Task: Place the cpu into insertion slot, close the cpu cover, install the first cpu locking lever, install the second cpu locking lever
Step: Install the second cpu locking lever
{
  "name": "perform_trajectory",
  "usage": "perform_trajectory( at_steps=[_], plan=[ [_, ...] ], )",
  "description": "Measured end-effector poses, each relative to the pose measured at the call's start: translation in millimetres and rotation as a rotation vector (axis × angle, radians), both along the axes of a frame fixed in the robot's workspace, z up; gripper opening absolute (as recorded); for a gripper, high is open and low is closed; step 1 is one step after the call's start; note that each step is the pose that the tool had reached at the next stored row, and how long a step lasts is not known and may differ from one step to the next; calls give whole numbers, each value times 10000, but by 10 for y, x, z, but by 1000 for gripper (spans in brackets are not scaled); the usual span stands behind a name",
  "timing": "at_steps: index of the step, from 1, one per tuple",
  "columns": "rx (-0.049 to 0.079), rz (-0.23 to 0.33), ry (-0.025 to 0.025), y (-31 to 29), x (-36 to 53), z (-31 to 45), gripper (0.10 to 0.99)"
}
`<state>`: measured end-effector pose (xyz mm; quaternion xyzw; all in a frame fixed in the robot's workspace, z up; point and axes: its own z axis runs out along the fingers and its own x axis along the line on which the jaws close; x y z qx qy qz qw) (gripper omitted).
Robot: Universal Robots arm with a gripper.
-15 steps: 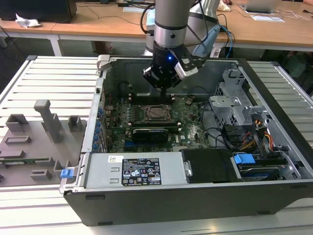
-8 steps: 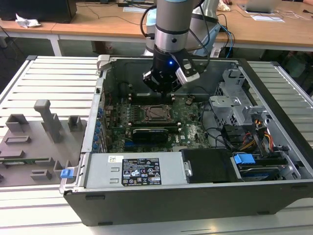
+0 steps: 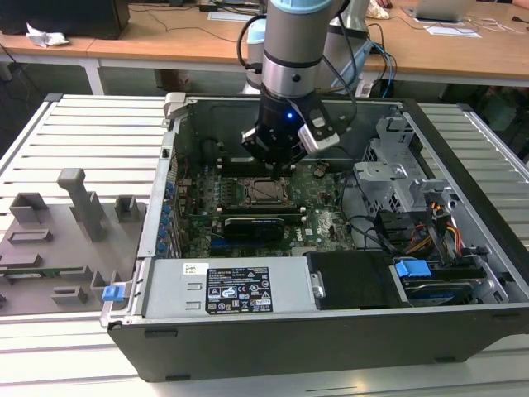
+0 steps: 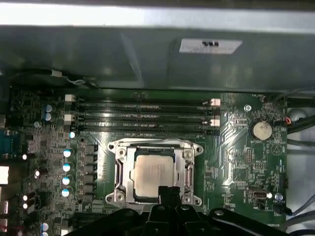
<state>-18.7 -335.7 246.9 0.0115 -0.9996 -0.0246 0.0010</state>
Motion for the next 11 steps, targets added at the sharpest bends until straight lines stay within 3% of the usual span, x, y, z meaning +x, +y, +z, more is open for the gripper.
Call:
perform_trajectory(
  at_steps=[4, 11],
  plan=[
    [134, -1, 1, -175, 0, -4, 106],
    [222, 39, 1, -341, -33, -33, 106]
  ],
)
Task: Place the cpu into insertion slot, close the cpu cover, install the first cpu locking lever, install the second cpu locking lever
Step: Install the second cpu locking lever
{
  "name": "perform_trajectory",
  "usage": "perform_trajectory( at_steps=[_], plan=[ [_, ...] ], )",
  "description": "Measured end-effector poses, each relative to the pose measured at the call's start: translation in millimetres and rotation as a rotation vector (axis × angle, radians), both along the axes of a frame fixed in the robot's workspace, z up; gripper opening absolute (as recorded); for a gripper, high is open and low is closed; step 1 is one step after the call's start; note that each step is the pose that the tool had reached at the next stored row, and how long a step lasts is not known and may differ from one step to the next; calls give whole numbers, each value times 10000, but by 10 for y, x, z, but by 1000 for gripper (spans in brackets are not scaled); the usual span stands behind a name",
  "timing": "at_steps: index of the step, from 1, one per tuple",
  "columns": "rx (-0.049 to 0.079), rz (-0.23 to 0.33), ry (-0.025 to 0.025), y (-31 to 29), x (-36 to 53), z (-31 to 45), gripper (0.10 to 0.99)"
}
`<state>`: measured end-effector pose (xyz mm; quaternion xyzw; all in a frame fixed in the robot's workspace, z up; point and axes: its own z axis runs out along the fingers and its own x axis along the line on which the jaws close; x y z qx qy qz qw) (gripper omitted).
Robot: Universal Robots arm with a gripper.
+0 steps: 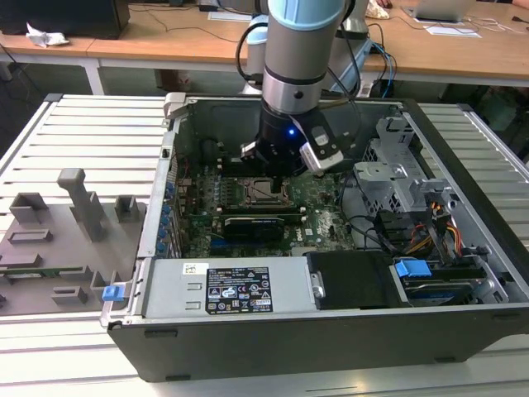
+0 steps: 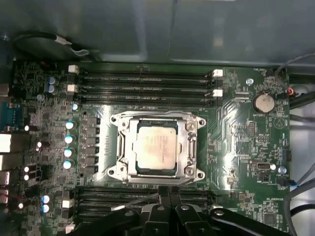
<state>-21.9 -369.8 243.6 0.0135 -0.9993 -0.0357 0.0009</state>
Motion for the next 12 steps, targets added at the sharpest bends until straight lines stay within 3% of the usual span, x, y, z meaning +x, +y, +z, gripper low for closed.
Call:
perform_trajectory(
  at_steps=[5, 8, 12],
  plan=[
    [2, 15, 1, -35, -102, -3, 106],
    [10, 21, 0, -42, -248, -4, 106],
    [76, 21, 0, -43, -272, -50, 106]
  ],
)
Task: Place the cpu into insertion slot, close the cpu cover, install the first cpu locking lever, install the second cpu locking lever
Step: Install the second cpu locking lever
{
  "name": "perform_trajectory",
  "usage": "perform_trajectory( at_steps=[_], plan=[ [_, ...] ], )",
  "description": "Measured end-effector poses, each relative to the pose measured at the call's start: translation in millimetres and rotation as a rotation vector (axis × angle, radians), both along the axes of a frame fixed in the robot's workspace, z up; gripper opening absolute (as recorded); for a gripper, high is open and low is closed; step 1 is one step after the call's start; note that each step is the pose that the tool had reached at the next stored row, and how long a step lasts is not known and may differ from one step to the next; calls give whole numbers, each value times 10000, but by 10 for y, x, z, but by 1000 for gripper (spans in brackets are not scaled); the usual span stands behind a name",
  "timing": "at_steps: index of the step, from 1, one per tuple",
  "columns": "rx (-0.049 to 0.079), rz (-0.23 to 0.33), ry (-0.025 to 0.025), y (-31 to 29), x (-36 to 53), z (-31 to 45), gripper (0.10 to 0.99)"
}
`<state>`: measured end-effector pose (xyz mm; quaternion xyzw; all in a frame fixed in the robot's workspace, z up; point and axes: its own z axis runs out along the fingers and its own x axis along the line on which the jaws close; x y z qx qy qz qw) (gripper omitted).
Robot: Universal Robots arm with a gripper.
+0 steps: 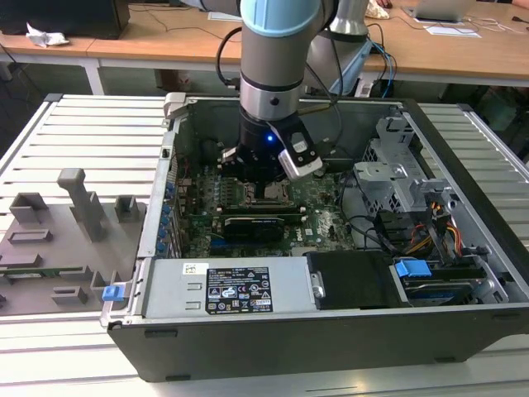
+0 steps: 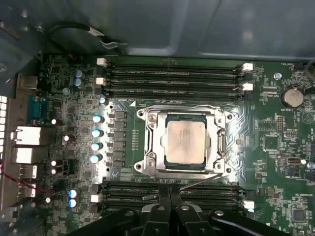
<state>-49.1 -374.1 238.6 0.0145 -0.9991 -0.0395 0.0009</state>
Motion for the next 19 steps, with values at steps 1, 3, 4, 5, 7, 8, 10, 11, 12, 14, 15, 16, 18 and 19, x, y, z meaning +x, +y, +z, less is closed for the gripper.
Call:
perform_trajectory(
  at_steps=[1, 3, 4, 5, 7, 8, 10, 11, 12, 14, 15, 16, 18, 19],
  plan=[
    [8, -1, -1, -1, -1, -15, 106],
    [48, 4, 0, -1, -4, -48, 106],
    [96, 7, 1, -5, -15, -60, 106],
    [150, 9, 1, -11, -21, -66, 106],
    [419, 11, 0, -63, -58, -86, 106],
    [550, 28, 1, -92, -81, -96, 106],
    [682, 233, 5, -108, -103, -126, 106],
    [709, 320, 6, -107, -107, -138, 106],
    [725, 370, 10, -108, -113, -160, 106],
    [730, 373, 11, -110, -116, -200, 106],
    [775, 372, 10, -122, -123, -219, 106],
    [823, 371, 6, -127, -128, -229, 106],
    [917, 372, -3, -139, -148, -243, 106],
    [967, 373, -9, -154, -160, -249, 106]
  ],
)
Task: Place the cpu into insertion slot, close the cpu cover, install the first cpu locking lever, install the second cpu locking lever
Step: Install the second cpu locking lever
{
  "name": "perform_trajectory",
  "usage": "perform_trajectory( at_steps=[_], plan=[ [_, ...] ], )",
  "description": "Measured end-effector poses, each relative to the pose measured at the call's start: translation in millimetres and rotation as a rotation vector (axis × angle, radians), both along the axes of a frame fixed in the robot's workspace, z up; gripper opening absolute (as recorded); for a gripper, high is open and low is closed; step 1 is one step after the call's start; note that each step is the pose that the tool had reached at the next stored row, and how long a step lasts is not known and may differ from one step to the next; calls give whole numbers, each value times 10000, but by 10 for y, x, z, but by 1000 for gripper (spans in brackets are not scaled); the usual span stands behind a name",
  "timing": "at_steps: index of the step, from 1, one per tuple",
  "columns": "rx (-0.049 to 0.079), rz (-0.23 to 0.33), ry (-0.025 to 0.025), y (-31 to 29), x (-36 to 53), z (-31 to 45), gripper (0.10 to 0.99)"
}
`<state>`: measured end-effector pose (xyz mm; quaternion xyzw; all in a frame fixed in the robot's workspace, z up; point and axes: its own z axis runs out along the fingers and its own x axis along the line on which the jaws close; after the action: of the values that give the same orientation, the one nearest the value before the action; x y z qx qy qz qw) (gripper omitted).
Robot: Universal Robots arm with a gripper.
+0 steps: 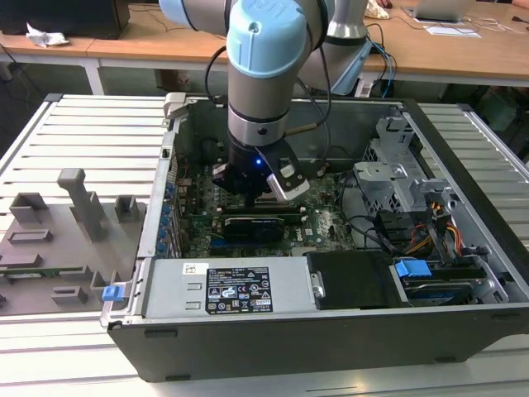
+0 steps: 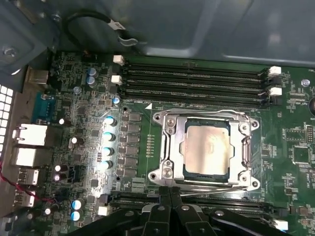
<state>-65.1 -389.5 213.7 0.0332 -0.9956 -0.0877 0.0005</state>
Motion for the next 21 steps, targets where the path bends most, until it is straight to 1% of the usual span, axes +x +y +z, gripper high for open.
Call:
perform_trajectory(
  at_steps=[1, 4, 5, 7, 9, 12, 14, 16, 17, 20, 21],
  plan=[
    [65, 3, -3, -15, -7, -10, 106],
    [399, 2, -7, -40, -39, -39, 106],
    [483, -2, -7, -49, -46, -73, 106],
    [640, 0, -8, -49, -72, -98, 106],
    [713, 0, -8, -47, -88, -116, 106],
    [745, 1, -9, -34, -94, -123, 106],
    [754, 0, -9, -6, -111, -134, 106],
    [753, 2, -9, -6, -111, -169, 106],
    [751, 3, -7, -6, -112, -173, 106],
    [762, 0, -9, -6, -125, -168, 106],
    [765, 3, -11, -6, -125, -146, 106]
  ],
)
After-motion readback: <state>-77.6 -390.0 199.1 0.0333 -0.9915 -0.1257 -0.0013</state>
